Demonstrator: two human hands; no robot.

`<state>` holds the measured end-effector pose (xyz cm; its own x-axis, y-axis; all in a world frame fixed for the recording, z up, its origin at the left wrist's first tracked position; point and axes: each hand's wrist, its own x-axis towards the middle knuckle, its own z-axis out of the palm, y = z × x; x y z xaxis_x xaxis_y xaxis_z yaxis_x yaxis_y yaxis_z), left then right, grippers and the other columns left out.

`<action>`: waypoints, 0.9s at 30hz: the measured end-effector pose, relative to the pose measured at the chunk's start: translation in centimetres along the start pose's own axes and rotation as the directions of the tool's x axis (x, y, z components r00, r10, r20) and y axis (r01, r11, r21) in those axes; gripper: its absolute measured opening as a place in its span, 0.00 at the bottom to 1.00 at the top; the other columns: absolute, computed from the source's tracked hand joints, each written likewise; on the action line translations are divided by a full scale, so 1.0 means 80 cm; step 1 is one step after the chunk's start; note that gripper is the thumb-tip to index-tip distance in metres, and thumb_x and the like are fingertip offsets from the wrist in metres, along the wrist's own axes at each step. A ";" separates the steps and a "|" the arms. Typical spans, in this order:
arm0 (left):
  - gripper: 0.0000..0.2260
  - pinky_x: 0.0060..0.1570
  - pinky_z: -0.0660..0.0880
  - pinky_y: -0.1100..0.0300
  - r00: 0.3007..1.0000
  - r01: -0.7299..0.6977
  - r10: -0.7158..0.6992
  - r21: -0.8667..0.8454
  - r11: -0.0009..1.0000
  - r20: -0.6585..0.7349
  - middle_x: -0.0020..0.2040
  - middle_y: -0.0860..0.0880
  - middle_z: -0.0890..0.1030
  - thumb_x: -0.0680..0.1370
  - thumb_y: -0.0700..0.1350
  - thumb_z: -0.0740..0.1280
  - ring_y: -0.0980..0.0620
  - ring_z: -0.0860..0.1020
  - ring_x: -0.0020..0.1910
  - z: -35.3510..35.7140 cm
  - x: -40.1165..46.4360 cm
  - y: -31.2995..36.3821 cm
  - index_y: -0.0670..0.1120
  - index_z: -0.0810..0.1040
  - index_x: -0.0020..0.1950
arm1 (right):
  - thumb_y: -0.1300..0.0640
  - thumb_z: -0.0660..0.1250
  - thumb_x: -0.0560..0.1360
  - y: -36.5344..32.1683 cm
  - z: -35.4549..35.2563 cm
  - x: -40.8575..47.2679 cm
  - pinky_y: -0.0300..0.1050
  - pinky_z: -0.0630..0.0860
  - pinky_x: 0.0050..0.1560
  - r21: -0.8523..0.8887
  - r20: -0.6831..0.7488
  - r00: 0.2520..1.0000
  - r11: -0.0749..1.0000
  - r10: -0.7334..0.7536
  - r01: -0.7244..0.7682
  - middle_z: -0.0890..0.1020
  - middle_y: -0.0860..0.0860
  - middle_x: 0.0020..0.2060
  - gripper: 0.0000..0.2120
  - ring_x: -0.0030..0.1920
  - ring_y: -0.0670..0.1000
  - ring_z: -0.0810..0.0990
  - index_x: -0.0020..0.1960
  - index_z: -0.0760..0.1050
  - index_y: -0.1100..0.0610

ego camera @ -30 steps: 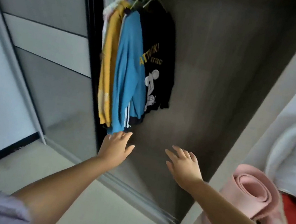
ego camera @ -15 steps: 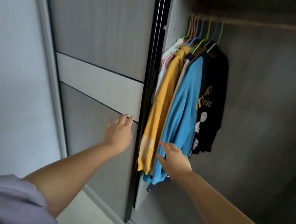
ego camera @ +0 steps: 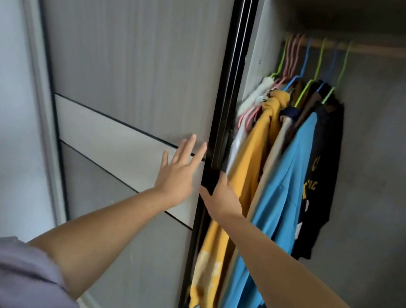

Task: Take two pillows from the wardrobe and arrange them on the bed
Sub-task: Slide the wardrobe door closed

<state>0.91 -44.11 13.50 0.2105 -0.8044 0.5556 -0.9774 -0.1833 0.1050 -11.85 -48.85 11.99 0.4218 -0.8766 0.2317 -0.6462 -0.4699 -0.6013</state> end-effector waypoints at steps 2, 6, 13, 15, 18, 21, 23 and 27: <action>0.45 0.73 0.47 0.39 0.998 -0.055 0.055 0.000 0.998 -0.012 0.78 0.50 0.36 0.72 0.29 0.61 0.47 0.40 0.78 0.012 0.007 -0.011 0.56 0.39 0.77 | 0.44 0.62 0.77 -0.008 0.008 0.016 0.43 0.74 0.34 -0.003 -0.096 0.994 0.999 0.046 -0.046 0.79 0.57 0.55 0.26 0.45 0.55 0.80 0.67 0.61 0.58; 0.45 0.72 0.47 0.37 0.988 -0.136 0.135 -0.019 0.990 -0.077 0.78 0.46 0.36 0.71 0.29 0.63 0.46 0.40 0.78 0.031 0.011 -0.021 0.55 0.43 0.78 | 0.47 0.62 0.77 -0.015 0.018 0.023 0.41 0.67 0.24 -0.068 -0.172 0.984 0.996 0.038 -0.050 0.77 0.52 0.38 0.19 0.33 0.52 0.76 0.59 0.64 0.59; 0.40 0.68 0.43 0.31 0.955 -0.248 0.216 -0.144 0.958 -0.204 0.78 0.37 0.48 0.69 0.30 0.66 0.47 0.41 0.75 0.044 0.014 -0.003 0.49 0.54 0.78 | 0.50 0.61 0.78 -0.022 0.013 0.003 0.41 0.66 0.23 -0.077 -0.229 0.970 0.992 0.077 -0.097 0.76 0.51 0.35 0.20 0.33 0.52 0.77 0.63 0.65 0.62; 0.40 0.67 0.42 0.31 0.940 -0.300 0.268 -0.141 0.943 -0.210 0.78 0.37 0.48 0.70 0.31 0.66 0.45 0.41 0.75 0.044 0.012 0.006 0.49 0.53 0.78 | 0.50 0.60 0.78 -0.013 0.009 -0.009 0.41 0.66 0.23 -0.079 -0.262 0.961 0.991 0.088 -0.112 0.74 0.49 0.32 0.17 0.29 0.50 0.75 0.61 0.65 0.60; 0.41 0.67 0.43 0.28 0.909 -0.393 0.364 -0.131 0.910 -0.202 0.77 0.39 0.42 0.69 0.32 0.66 0.44 0.40 0.75 0.039 0.009 0.024 0.49 0.53 0.78 | 0.50 0.58 0.79 0.007 -0.005 -0.028 0.42 0.61 0.22 -0.131 -0.313 0.944 0.980 0.103 -0.150 0.70 0.48 0.28 0.14 0.25 0.49 0.70 0.56 0.66 0.60; 0.42 0.67 0.44 0.28 0.880 -0.466 0.445 -0.124 0.876 -0.168 0.74 0.42 0.33 0.69 0.35 0.66 0.43 0.34 0.74 0.034 0.002 0.052 0.51 0.50 0.78 | 0.48 0.56 0.79 0.029 -0.023 -0.052 0.44 0.65 0.28 -0.245 -0.393 0.911 0.941 0.123 -0.232 0.75 0.51 0.33 0.19 0.31 0.55 0.75 0.63 0.64 0.60; 0.43 0.68 0.43 0.29 0.854 -0.515 0.493 -0.129 0.847 -0.168 0.73 0.44 0.32 0.69 0.37 0.67 0.43 0.32 0.73 0.032 -0.003 0.074 0.52 0.49 0.78 | 0.47 0.54 0.79 0.046 -0.033 -0.071 0.47 0.68 0.35 -0.318 -0.454 0.882 0.902 0.125 -0.292 0.81 0.54 0.44 0.22 0.41 0.59 0.80 0.69 0.61 0.58; 0.43 0.68 0.47 0.32 0.754 -0.641 0.605 -0.082 0.763 -0.255 0.78 0.45 0.49 0.66 0.39 0.72 0.46 0.46 0.75 0.033 -0.016 0.113 0.50 0.57 0.77 | 0.48 0.54 0.80 0.076 -0.062 -0.114 0.50 0.75 0.50 -0.336 -0.575 0.809 0.867 0.120 -0.368 0.81 0.53 0.56 0.25 0.55 0.56 0.79 0.74 0.58 0.56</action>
<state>-8.16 -46.24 11.57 -0.4374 -0.5730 0.6931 -0.8824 0.4221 -0.2079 -22.79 -44.21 10.00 -0.1021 -0.8253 0.5554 -0.9292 -0.1202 -0.3495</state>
